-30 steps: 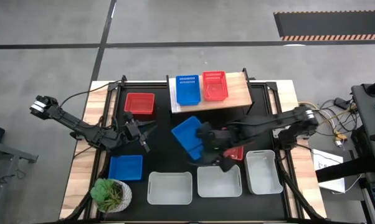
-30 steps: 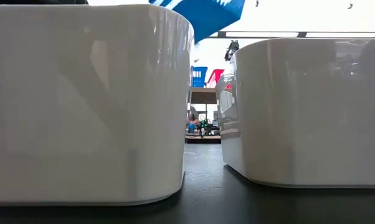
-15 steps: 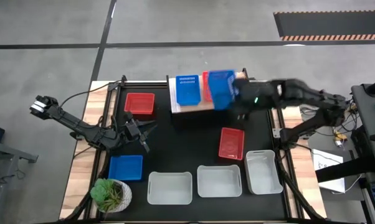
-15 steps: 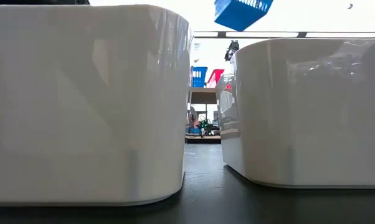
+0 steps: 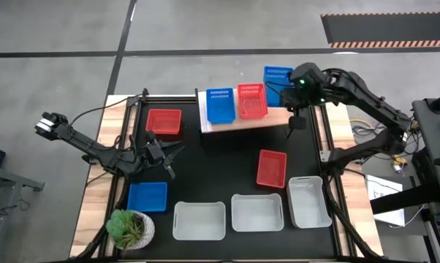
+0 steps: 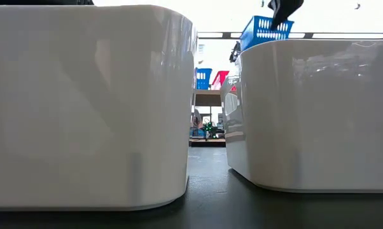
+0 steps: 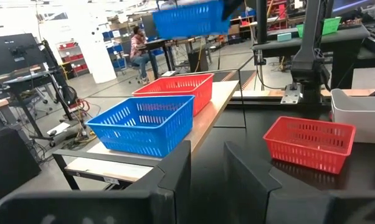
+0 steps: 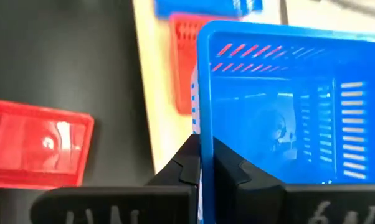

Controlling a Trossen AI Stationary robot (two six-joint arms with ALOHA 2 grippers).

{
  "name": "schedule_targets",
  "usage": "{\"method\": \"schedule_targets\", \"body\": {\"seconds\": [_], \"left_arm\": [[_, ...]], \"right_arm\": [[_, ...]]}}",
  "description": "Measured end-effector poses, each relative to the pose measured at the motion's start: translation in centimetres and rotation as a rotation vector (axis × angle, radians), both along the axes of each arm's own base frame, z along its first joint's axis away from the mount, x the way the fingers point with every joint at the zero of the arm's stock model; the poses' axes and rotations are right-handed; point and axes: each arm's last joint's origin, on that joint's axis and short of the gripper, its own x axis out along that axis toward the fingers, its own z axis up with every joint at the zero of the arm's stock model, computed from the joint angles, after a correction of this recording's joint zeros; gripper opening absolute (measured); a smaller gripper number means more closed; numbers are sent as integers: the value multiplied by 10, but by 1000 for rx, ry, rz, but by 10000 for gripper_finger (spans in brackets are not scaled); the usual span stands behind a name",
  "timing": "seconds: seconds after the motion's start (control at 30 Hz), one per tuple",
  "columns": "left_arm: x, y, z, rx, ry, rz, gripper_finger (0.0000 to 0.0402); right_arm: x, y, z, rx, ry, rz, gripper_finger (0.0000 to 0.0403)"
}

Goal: Stack baskets on shelf by color
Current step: Stack the top blue basket on the blue basket on the shelf

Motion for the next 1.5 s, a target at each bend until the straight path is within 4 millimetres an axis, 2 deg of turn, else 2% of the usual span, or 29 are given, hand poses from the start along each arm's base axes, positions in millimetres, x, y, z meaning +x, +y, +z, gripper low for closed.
{"method": "schedule_targets", "body": {"seconds": [0.13, 0.33, 0.47, 0.63, 0.73, 0.83, 0.93, 1.07, 1.2, 1.33, 1.5], "left_arm": [[0, 0, 0, 0, 0, 0, 79], [0, 0, -1, 1, 2, 0, 79], [1, 0, -2, 3, 6, 1, 79], [1, 2, 4, 68, 3, 15, 79], [-1, 5, 20, 148, -53, 40, 79], [-6, 8, 36, 228, -106, 69, 79], [-10, 9, 38, 243, -122, 78, 79], [-10, 10, 29, 238, -101, 71, 79], [-10, 10, 29, 237, -104, 71, 79], [-11, 10, 29, 236, -105, 71, 79], [-11, 10, 29, 235, -106, 71, 79]], "right_arm": [[-11, -21, -21, 79, 39, 5, 8], [-27, -40, -36, 154, 26, -36, 8], [-28, -39, -31, 131, -2, -36, 8], [-19, -39, -15, 65, -132, -47, 8], [-4, -36, -6, 45, -211, -26, 8], [20, -32, -2, 57, -332, 61, 8], [51, -25, -2, 81, -402, 151, 8], [92, -21, -5, 142, -386, 181, 8], [126, -28, -3, 179, -356, 178, 8], [152, -40, -12, 234, -266, 149, 8], [175, -50, -26, 265, -197, 135, 8]]}}
